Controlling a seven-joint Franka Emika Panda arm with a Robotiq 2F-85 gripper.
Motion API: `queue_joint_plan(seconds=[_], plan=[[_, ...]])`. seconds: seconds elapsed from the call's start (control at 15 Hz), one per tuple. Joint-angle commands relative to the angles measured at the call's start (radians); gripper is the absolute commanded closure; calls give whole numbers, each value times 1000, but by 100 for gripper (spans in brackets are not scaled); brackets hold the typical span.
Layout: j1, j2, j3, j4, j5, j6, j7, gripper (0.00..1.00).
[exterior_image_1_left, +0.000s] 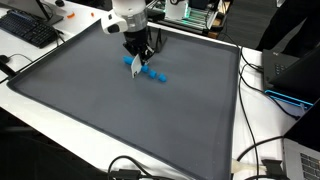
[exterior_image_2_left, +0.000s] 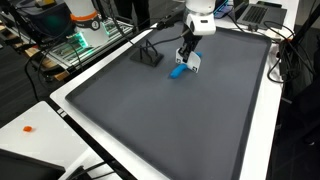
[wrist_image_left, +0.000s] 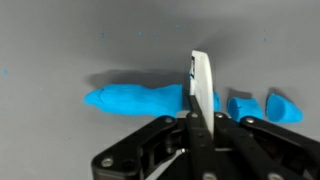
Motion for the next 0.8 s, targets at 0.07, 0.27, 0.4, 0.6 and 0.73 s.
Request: queue_joint_plan(seconds=[0.07,0.27,0.4,0.6,0.73], plan=[[-16,-27,22,-24,26,-11,-25,99],[-15,-40,18,-26,15,-13,-22,99],[-15,-52,14,-28,7,-13,-21,99],[-18,-73,7,-31,-1,-14,-18,99],[-22,-87,2,-33,-7,-14,-16,99]])
